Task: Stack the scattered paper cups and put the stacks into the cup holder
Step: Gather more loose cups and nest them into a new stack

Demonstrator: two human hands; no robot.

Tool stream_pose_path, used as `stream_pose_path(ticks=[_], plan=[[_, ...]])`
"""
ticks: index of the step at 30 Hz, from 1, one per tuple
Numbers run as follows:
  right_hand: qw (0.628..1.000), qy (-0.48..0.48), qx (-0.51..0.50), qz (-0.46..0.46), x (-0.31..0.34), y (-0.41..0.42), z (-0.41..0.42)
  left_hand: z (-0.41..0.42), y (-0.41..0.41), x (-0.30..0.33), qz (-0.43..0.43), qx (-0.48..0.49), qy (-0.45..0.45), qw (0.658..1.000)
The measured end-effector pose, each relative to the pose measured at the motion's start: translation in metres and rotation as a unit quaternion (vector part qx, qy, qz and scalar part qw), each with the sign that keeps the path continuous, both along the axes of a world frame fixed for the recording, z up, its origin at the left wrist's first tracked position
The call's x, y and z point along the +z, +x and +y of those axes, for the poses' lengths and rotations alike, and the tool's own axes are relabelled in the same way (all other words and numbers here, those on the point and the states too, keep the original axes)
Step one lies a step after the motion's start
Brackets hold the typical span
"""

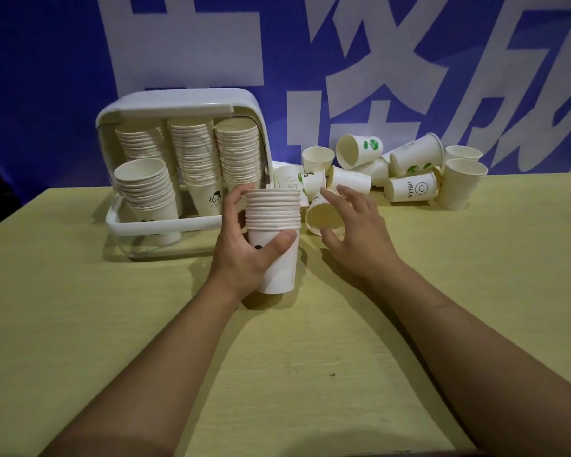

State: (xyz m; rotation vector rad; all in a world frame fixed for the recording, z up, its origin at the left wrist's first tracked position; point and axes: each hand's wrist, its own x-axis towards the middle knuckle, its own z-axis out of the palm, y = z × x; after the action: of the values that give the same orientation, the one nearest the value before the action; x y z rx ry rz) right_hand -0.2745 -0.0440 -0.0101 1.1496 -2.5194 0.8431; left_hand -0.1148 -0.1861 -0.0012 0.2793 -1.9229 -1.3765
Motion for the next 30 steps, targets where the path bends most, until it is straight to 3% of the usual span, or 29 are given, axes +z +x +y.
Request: stream_pose_path(ticks=[3,9,16,21,27,30], plan=[[0.999,0.044,-0.011,-0.015,-0.003,-0.005,-0.001,-0.001,0.001,-0.002,-0.010,0.003,0.009,1.000],[0.997,-0.056,-0.057,-0.003,0.000,-0.007,0.004,0.001,-0.002,-0.004,-0.016,-0.003,0.015,1.000],[0.990,-0.110,-0.087,-0.009,0.000,-0.008,0.000,0.002,-0.002,-0.003,-0.027,-0.011,0.008,1.000],[0.992,-0.095,-0.067,-0.057,-0.001,-0.009,0.001,0.002,-0.003,-0.002,-0.025,-0.010,0.010,1.000],[0.993,-0.093,-0.063,-0.034,0.017,-0.020,-0.011,0.000,-0.001,-0.001,-0.025,-0.007,0.005,1.000],[0.990,-0.075,-0.087,-0.087,0.031,-0.041,-0.027,0.001,0.000,0.001,-0.022,-0.004,0.011,1.000]])
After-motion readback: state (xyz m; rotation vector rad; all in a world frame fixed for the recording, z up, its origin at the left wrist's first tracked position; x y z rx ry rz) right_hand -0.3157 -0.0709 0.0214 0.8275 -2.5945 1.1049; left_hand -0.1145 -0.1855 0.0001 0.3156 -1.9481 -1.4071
